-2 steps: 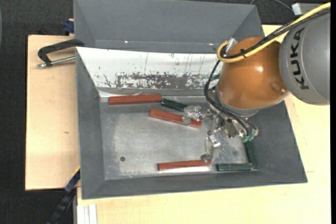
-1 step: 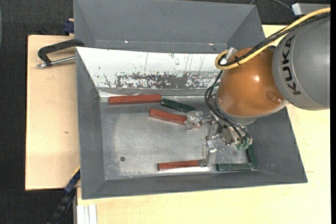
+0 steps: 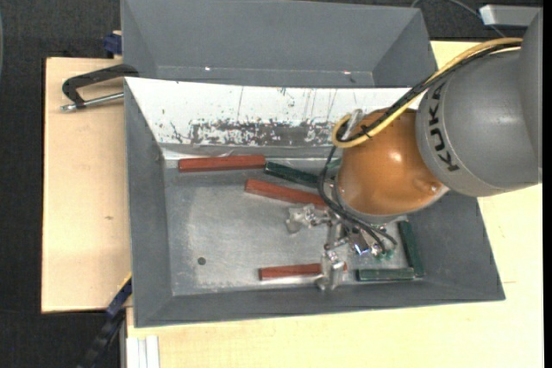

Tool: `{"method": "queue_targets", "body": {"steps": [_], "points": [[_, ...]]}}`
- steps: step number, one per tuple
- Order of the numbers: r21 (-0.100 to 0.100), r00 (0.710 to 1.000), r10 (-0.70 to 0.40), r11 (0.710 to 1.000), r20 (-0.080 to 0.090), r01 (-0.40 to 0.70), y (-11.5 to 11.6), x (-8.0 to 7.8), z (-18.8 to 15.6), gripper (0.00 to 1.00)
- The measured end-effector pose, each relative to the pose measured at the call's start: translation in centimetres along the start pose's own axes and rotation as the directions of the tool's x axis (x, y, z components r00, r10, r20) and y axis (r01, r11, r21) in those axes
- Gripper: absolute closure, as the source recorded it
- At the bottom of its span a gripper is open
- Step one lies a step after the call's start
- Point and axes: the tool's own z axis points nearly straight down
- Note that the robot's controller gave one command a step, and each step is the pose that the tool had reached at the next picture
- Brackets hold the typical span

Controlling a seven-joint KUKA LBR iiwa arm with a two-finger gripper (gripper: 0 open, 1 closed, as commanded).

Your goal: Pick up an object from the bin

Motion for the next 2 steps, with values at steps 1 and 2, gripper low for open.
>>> {"method": "queue_targets", "body": {"steps": [1, 2], "points": [[0.0, 0.999, 0.053, 0.999, 0.003, -0.053, 2.74, -1.11, -0.01, 1.0], [0.0, 0.999, 0.053, 0.999, 0.003, -0.053, 2.73, -1.11, -0.01, 1.0]]}}
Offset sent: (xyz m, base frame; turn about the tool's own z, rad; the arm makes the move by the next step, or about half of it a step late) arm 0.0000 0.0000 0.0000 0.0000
